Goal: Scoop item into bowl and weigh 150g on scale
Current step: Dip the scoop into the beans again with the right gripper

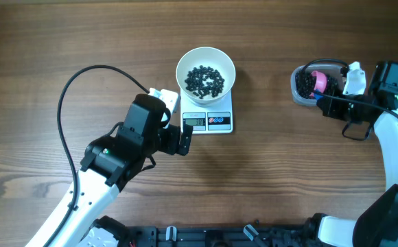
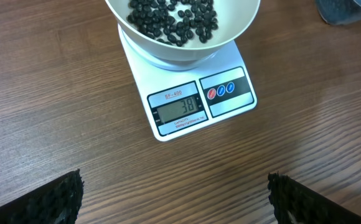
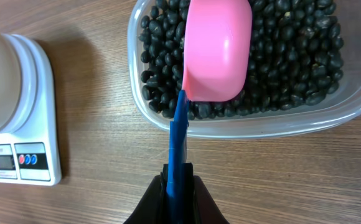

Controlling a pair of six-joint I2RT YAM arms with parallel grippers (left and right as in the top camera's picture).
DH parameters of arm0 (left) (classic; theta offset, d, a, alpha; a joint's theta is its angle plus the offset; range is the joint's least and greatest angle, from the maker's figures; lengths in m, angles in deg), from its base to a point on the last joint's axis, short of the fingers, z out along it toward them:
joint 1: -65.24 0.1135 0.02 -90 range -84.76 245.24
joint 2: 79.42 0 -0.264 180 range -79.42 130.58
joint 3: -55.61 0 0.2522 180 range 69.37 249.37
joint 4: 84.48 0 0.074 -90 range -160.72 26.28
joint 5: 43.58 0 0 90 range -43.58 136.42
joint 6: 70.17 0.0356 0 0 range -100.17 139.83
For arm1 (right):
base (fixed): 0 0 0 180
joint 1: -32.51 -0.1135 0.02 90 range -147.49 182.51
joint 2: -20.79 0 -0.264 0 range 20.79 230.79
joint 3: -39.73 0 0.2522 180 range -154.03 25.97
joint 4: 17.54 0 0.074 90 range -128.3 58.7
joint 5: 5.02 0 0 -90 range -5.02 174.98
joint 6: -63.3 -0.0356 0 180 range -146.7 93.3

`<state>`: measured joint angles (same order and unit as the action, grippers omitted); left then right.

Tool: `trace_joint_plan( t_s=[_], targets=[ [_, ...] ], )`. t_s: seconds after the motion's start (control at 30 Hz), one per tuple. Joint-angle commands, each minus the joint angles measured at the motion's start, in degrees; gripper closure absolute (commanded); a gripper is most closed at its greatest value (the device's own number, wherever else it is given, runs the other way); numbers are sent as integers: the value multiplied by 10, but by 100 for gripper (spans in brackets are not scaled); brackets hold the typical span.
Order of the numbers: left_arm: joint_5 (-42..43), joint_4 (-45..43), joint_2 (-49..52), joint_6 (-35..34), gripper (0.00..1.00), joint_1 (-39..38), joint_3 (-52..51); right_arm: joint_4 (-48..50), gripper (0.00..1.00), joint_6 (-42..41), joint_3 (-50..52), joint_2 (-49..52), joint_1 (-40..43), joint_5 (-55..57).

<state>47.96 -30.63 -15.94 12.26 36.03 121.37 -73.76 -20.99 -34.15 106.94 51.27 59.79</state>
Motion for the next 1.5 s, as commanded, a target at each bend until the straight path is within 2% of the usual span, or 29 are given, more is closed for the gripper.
trace_joint_plan(
  t_s=[0.0, 0.57, 1.03, 1.27, 1.47],
  targets=[
    [-3, 0, 1, 11, 0, -3, 2, -7, 96, 3, 6, 7, 1, -52],
    [-3, 0, 1, 11, 0, -3, 2, -7, 96, -29, 6, 8, 38, -83],
    [-3, 0, 1, 11, 0, -3, 2, 1, 96, -43, 6, 61, 51, -110],
    [-3, 0, 1, 11, 0, -3, 2, 6, 96, -47, 6, 61, 89, -169],
    [-3, 0, 1, 11, 0, -3, 2, 7, 96, -102, 6, 62, 102, -193]
  ],
)
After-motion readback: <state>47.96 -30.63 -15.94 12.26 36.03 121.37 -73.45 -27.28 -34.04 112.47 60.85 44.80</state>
